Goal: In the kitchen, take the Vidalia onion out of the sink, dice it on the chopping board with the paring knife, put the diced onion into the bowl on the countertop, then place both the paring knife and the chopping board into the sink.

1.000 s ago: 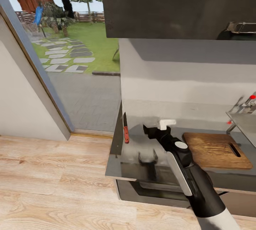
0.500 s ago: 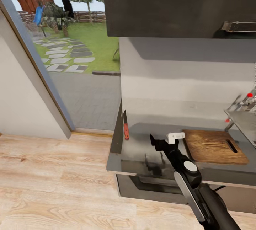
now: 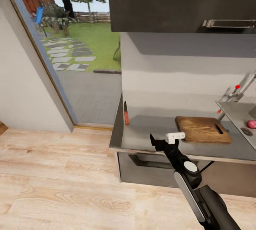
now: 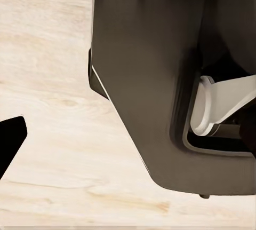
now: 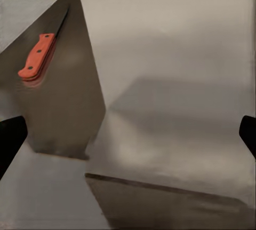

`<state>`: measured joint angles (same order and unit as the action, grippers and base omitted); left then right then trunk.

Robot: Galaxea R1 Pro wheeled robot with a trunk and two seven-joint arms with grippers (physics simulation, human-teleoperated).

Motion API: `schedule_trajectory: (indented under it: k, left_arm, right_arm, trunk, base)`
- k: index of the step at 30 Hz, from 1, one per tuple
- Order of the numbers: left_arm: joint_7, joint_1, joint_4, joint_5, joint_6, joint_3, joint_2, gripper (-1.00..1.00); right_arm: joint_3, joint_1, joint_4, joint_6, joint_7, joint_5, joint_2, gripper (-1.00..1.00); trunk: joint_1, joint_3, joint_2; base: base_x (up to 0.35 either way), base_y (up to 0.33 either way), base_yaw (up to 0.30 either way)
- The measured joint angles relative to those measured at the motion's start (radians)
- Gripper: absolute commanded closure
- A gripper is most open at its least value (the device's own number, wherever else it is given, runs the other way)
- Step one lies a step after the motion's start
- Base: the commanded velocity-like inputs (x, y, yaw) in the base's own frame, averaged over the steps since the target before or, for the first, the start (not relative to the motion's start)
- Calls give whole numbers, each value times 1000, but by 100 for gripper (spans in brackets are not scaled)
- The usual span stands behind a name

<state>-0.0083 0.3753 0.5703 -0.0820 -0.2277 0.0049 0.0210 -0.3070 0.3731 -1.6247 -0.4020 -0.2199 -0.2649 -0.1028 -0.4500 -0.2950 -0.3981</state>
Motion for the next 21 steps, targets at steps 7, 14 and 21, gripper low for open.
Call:
schedule_trajectory:
  k: [7, 14, 21]
  left_arm:
    - [0, 0, -1, 0, 0, 0, 0, -100]
    - [0, 0, 0, 1, 0, 0, 0, -100]
    - [1, 0, 6, 2, 0, 0, -1, -100]
  right_arm:
    - [0, 0, 1, 0, 0, -1, 0, -100]
    - [0, 0, 2, -1, 0, -1, 0, -100]
    - [-1, -12, 28, 0, 2, 0, 0, -100]
  trunk:
    - [0, 0, 0]
    - [0, 0, 0]
    - [1, 0, 0]
  base:
    - [-339, 0, 0]
    - [-329, 0, 0]
    - [-101, 0, 0]
